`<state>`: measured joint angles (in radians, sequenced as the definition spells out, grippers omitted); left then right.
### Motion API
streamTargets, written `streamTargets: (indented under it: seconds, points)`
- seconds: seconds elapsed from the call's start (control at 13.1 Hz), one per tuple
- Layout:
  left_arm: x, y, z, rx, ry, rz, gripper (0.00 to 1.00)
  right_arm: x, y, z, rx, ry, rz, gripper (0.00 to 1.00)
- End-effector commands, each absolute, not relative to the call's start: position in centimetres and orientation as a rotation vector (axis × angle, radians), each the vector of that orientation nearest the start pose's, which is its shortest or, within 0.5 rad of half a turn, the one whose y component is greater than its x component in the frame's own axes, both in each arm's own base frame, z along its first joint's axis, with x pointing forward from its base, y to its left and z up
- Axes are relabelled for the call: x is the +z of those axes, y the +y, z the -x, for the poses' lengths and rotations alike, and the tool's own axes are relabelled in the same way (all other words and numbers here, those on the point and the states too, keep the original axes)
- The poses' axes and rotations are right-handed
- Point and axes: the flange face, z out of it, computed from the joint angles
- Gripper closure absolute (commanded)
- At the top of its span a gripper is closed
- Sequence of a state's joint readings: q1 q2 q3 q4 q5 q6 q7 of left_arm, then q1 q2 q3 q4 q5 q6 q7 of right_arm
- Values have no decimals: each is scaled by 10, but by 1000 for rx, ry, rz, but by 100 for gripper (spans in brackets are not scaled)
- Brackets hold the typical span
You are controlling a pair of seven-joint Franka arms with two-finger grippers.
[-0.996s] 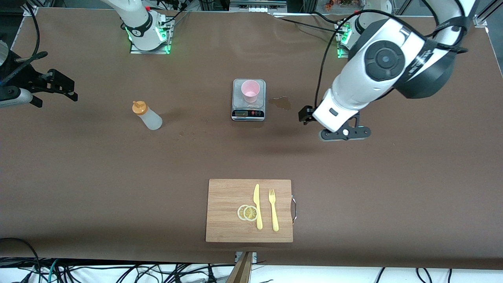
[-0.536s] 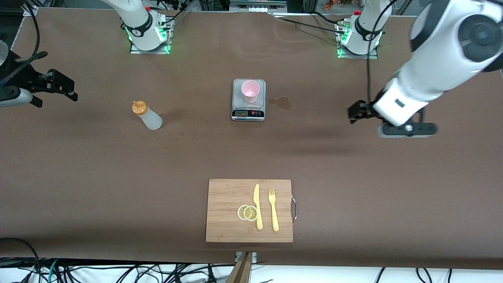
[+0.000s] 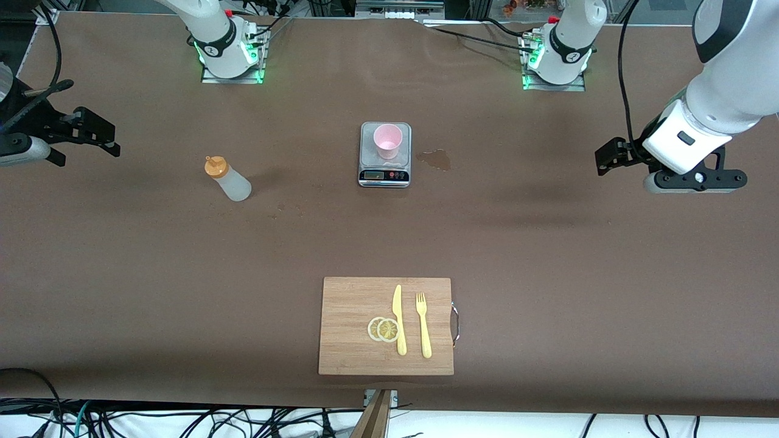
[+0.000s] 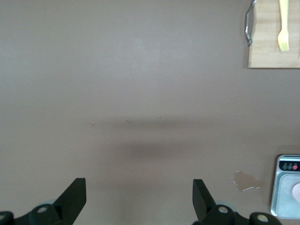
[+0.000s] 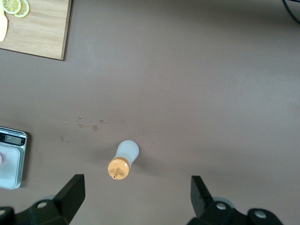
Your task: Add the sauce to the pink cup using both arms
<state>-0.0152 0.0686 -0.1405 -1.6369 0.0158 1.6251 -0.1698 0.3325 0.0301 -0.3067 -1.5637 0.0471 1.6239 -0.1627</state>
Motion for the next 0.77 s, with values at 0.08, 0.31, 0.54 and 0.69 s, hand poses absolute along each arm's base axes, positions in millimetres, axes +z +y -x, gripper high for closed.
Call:
streamTargets:
  seconds: [0.08, 0.31, 0.54, 0.69]
  points:
    - [560, -88, -558, 125, 34, 3127, 0, 621, 21, -571, -65, -297, 3086, 0]
    - [559, -87, -557, 144, 34, 3124, 0, 621, 21, -571, -65, -297, 3086, 0]
    - [561, -91, -555, 144, 44, 3124, 0, 621, 21, -571, -65, -297, 3086, 0]
    - [564, -89, -555, 149, 42, 3123, 0, 621, 21, -571, -65, -295, 3086, 0]
